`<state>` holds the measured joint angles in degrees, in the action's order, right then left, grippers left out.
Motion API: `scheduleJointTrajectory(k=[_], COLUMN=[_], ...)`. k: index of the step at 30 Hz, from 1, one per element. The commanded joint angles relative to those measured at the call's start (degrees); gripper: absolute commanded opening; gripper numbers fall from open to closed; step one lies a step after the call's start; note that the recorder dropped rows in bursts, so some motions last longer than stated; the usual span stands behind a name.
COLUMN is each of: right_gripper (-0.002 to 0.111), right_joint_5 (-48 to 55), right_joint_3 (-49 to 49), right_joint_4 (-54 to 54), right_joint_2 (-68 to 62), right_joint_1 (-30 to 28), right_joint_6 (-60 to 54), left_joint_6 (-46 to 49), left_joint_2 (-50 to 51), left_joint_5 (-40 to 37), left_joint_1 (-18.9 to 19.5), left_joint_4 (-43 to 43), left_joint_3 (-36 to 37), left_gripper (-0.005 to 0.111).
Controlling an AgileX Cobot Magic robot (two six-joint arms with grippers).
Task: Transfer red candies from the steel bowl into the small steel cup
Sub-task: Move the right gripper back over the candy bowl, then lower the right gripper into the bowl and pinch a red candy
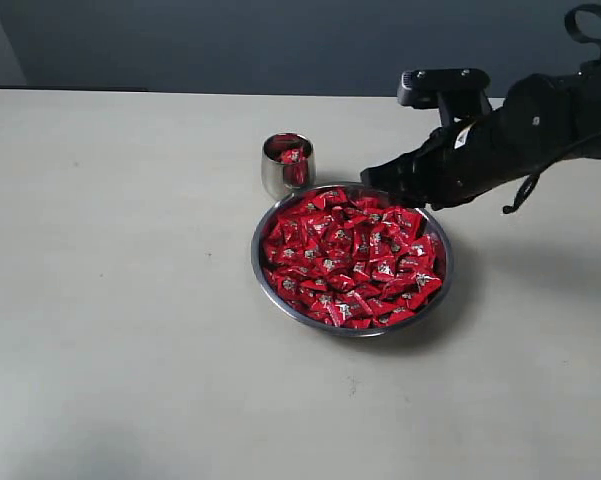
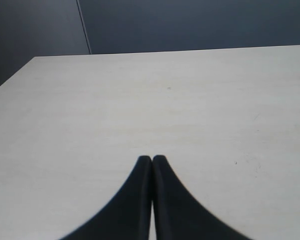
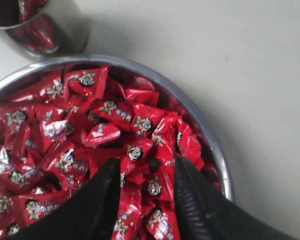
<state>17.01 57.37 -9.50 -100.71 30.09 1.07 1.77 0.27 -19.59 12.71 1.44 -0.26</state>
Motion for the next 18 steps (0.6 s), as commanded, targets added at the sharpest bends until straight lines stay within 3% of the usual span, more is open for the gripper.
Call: scheduleJointTrajectory(k=[1,8,18], right_gripper=[0.041,0.045,0.045], right_joint_5=[10.4,21.5,21.9], right_joint_3=[6.6,15.2,16.4], right_joint_4=[0.0,-1.0,-2.8], right_joint_2=[-3.4,-9.8,-14.8], right_joint_1=[-0.3,-0.3,-0.3], right_joint_6=[0.2,-1.6,-4.2], left_joint_6=[-0.1,-0.1,-0.1], left_joint_2=[-0.3,-0.3,-0.3], left_joint_5=[0.4,0.4,0.4], left_joint_1=[-0.3,-0.3,-0.3], left_joint_4=[0.1,0.1,0.1], left_joint_3=[0.3,0.3,0.3], left_gripper=[0.000,0.000,0.000])
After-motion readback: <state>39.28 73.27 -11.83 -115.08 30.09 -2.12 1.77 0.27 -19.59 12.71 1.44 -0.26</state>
